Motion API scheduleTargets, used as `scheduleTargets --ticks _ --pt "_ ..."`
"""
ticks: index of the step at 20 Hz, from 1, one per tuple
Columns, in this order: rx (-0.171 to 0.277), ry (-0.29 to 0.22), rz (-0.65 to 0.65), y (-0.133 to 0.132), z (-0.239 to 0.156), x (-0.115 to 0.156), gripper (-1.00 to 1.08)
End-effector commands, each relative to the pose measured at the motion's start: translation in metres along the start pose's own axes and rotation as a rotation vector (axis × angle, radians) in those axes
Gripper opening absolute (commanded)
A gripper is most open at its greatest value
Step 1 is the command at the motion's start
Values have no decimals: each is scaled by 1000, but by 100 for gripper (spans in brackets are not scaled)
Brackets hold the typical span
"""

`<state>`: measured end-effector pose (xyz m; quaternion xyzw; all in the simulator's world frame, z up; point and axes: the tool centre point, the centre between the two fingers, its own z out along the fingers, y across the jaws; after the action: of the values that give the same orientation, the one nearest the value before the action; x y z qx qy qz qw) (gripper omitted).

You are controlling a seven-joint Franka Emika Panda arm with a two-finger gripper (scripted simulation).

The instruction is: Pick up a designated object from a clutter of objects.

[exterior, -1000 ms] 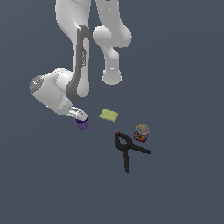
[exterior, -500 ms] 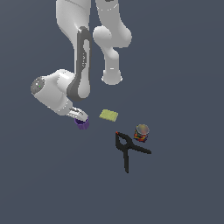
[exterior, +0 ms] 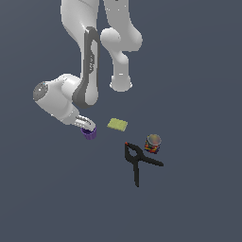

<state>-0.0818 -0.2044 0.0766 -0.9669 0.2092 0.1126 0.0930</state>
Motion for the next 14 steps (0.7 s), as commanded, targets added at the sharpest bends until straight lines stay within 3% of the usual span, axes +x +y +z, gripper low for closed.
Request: scheduleTargets --ticks 1,14 --pt "0 2 -1 -8 -9 0 -100" --pt "-2 2 -1 -93 -100 -2 -100"
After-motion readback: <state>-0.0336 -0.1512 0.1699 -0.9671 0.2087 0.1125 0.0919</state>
